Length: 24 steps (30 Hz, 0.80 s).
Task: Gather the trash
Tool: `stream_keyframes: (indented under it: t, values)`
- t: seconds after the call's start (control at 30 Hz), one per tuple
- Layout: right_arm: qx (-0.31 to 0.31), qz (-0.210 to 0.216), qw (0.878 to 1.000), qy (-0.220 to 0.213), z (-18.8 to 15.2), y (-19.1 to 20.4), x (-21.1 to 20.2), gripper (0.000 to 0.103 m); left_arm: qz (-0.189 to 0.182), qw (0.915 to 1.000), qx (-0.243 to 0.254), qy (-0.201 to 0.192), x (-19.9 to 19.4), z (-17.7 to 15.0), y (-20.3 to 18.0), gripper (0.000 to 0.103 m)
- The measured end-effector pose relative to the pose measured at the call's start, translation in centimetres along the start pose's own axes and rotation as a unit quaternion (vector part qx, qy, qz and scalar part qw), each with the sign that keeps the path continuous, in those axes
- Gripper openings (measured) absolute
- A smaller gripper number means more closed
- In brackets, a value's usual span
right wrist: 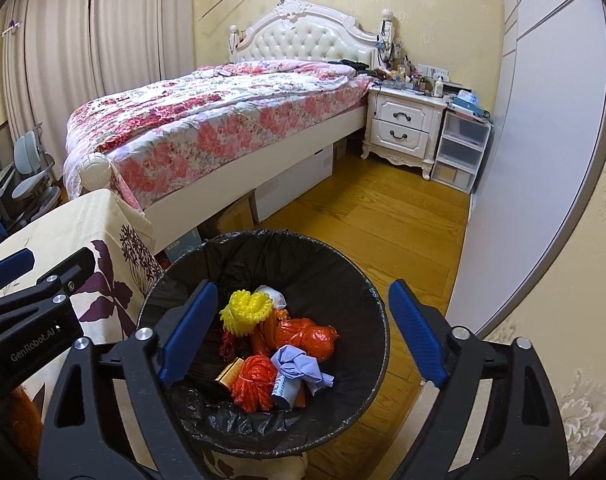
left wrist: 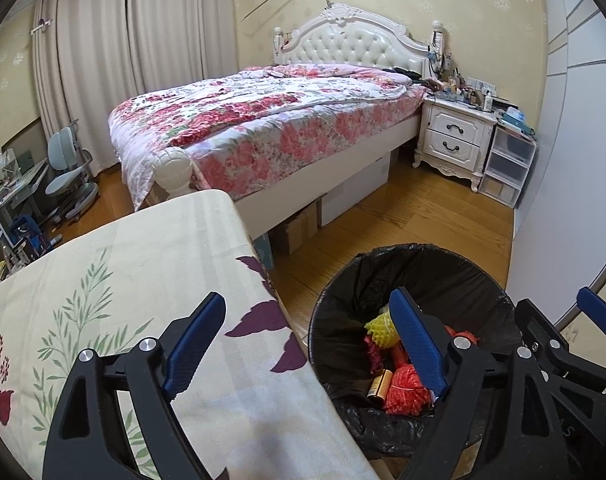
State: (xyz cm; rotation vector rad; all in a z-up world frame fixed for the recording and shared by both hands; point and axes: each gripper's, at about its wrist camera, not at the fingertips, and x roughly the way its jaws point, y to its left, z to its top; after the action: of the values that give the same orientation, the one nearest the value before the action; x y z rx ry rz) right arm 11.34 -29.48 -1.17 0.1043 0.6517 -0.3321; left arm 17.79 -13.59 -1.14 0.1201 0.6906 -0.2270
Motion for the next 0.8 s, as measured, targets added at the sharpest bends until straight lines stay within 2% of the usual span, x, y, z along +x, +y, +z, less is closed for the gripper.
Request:
stream_keyframes:
  t: [0.27,0.8]
  values:
    - [-0.006,0.001,1.000,-0.017,-0.2,0.6,-2.7,0.090,0.017,0.9997,-0.011,-0.014,-2.3,-1.1,1.5,0.086]
    - [-0.024,0.031,0.999,-0.031,-2.9,1.8,-8.7,0.091,0.016,0.9986,-0.007,-0.051,-9.6,-4.7,3.3,0.086]
